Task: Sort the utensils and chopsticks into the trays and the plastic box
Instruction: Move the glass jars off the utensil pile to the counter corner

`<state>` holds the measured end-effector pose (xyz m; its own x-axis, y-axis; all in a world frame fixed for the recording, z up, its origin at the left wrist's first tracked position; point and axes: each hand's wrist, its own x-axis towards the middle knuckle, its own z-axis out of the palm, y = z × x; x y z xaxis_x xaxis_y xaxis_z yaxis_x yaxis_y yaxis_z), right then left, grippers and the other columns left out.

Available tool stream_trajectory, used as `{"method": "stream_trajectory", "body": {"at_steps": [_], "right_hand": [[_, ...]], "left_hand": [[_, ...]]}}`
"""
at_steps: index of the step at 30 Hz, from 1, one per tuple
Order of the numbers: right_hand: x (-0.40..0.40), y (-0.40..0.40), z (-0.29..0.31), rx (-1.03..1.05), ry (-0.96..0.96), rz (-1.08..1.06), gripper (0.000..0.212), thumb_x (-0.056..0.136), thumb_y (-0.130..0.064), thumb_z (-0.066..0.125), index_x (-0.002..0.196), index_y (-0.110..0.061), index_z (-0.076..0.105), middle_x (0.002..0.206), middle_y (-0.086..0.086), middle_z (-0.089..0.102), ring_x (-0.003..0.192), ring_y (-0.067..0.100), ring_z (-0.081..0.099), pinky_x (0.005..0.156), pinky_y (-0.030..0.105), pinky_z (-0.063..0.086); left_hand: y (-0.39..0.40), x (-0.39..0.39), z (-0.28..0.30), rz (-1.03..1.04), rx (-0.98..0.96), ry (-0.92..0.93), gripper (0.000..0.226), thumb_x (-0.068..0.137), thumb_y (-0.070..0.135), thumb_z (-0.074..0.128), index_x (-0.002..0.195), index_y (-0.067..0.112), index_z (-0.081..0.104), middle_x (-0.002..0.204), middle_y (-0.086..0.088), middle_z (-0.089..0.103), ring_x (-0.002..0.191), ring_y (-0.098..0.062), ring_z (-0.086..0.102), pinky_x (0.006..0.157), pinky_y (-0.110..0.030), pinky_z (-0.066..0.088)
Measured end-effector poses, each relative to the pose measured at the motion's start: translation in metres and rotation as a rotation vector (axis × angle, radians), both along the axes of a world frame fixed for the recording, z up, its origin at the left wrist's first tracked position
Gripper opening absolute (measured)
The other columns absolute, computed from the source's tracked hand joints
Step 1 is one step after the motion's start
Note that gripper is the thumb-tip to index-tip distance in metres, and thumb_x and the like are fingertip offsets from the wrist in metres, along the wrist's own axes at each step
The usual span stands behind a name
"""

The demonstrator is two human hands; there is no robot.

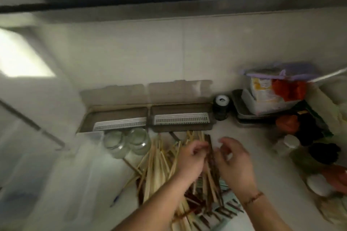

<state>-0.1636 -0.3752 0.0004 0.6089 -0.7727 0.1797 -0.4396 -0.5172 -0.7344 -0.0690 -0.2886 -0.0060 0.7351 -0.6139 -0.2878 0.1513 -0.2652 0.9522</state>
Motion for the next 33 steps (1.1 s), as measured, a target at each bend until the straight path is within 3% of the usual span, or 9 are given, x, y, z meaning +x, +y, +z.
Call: {"method": "stream_trajectory", "body": {"at_steps": [3,7,9,13,16,21,27,30,33], "right_hand": [[0.06,0.04,-0.005,-0.051,0.125,0.31,0.034,0.085,-0.034,0.063,0.117,-0.028,0.058,0.109,-0.008,0.061,0.093,0.01,0.06,0.076,0.022,0.048],[0.123,0.086,-0.013,-0.023,0.154,0.518,0.055,0.08,-0.032,0.065,0.132,-0.027,0.045,0.129,0.001,0.054,0.112,0.019,0.057,0.093,0.028,0.046],[0.148,0.102,-0.019,-0.005,0.17,0.542,0.065,0.079,-0.036,0.068,0.137,-0.027,0.038,0.134,0.002,0.048,0.121,0.021,0.049,0.099,0.033,0.042],[0.184,0.118,-0.034,0.045,0.287,0.543,0.085,0.076,-0.048,0.069,0.144,-0.028,0.022,0.146,0.002,0.03,0.133,0.025,0.032,0.104,0.038,0.037],[0.2,0.123,-0.043,0.005,0.345,0.51,0.089,0.074,-0.045,0.07,0.144,-0.029,0.017,0.144,0.001,0.026,0.132,0.027,0.034,0.1,0.043,0.044],[0.211,0.126,-0.053,-0.042,0.359,0.431,0.09,0.072,-0.041,0.074,0.14,-0.037,0.016,0.142,-0.004,0.032,0.127,0.025,0.043,0.092,0.043,0.05],[0.209,0.124,-0.043,-0.044,0.201,0.456,0.079,0.069,-0.036,0.077,0.134,-0.038,0.033,0.131,-0.006,0.044,0.115,0.022,0.053,0.089,0.038,0.051],[0.201,0.123,-0.024,-0.024,0.108,0.424,0.079,0.067,-0.039,0.077,0.133,-0.039,0.033,0.129,-0.007,0.045,0.117,0.019,0.048,0.092,0.037,0.05],[0.182,0.112,-0.002,0.019,0.02,0.363,0.079,0.064,-0.041,0.079,0.13,-0.042,0.035,0.126,-0.009,0.047,0.113,0.014,0.05,0.09,0.032,0.049]], "left_hand": [[0.059,0.049,-0.004,0.24,0.011,-0.055,0.019,0.088,0.0,0.059,0.089,0.015,0.07,0.089,-0.004,0.071,0.088,-0.022,0.066,0.083,-0.033,0.052],[0.126,0.087,-0.018,0.349,0.095,-0.022,0.022,0.088,0.004,0.06,0.088,0.024,0.069,0.089,-0.005,0.07,0.084,-0.023,0.066,0.086,-0.045,0.052],[0.148,0.097,-0.022,0.379,0.112,-0.02,0.022,0.086,0.006,0.063,0.085,0.028,0.067,0.084,-0.002,0.07,0.083,-0.022,0.066,0.08,-0.038,0.053],[0.172,0.11,-0.031,0.399,0.172,-0.061,0.015,0.087,0.011,0.063,0.089,0.026,0.066,0.085,0.006,0.07,0.079,-0.005,0.065,0.065,-0.007,0.043],[0.18,0.114,-0.033,0.409,0.175,-0.071,0.015,0.087,0.012,0.061,0.091,0.025,0.066,0.087,0.012,0.067,0.075,0.007,0.061,0.062,-0.002,0.04],[0.184,0.123,-0.032,0.361,0.196,-0.112,0.018,0.091,0.014,0.058,0.104,0.024,0.065,0.1,0.012,0.065,0.085,0.008,0.058,0.065,-0.001,0.04],[0.186,0.137,-0.022,0.399,0.195,-0.527,0.034,0.079,0.007,0.07,0.104,0.028,0.063,0.108,0.018,0.055,0.098,0.004,0.054,0.082,-0.009,0.045],[0.184,0.146,-0.018,0.381,0.272,-0.737,0.039,0.074,0.009,0.074,0.109,0.022,0.065,0.117,0.009,0.052,0.11,-0.005,0.044,0.091,-0.008,0.032],[0.166,0.139,-0.01,0.303,0.234,-0.81,0.041,0.074,0.01,0.071,0.112,0.021,0.062,0.12,0.01,0.049,0.111,0.001,0.039,0.092,-0.008,0.031]]}}
